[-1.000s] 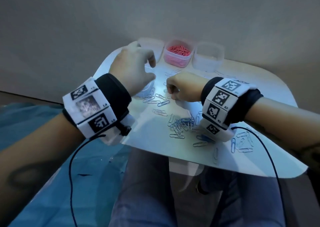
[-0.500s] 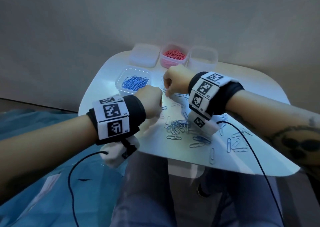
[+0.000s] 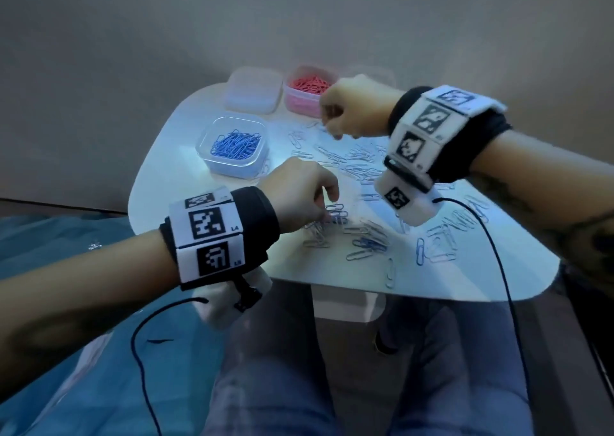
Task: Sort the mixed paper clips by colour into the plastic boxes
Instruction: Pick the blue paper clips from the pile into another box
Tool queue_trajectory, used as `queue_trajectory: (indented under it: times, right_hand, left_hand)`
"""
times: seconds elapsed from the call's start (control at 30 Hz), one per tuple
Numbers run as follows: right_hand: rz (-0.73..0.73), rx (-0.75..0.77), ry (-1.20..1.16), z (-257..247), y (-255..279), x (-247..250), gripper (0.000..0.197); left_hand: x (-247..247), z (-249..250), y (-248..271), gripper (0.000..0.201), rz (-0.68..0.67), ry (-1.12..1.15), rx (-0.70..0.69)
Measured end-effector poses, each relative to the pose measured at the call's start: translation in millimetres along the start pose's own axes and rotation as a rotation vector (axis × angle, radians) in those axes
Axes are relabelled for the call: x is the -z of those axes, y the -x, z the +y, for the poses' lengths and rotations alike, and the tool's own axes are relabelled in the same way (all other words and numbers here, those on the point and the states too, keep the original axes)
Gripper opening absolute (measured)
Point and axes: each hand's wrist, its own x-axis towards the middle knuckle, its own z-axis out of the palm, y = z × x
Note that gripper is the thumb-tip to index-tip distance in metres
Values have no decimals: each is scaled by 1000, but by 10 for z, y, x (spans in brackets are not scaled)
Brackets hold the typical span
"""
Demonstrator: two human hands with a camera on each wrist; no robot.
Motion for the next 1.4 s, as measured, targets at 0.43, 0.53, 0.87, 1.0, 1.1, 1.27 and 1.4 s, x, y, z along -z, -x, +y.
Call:
queue_trajectory:
  times: [0.43,0.53,0.87,1.0,1.1,1.27,1.4]
  right_hand:
    - [320,-290,-567,387,1616,-38,13]
    - [421,-340,-855,396,1821,-212,20]
    - [489,-434,-1260,123,1705,-443,25]
    - [441,-457,-1378,-9,1565,-419,28]
    - [404,-458,-1544,-68,1496,-451,30]
    - [294,-489,-1994,-31,1500,-513,36]
    - [258,-499,-2279,-8,1476,-558,37]
  left_hand:
    - [66,92,-208,11,-255,-86,79]
    - [163,51,-211,15,-206,94,123]
    - [457,190,-54,17,-102,610,216]
    - [515,315,27,12,-125,755,235]
    - [501,432,61,14,-179,964,223]
    - [416,578,107,5,-268,1289,193]
    - [358,773,121,13,-174,959,30]
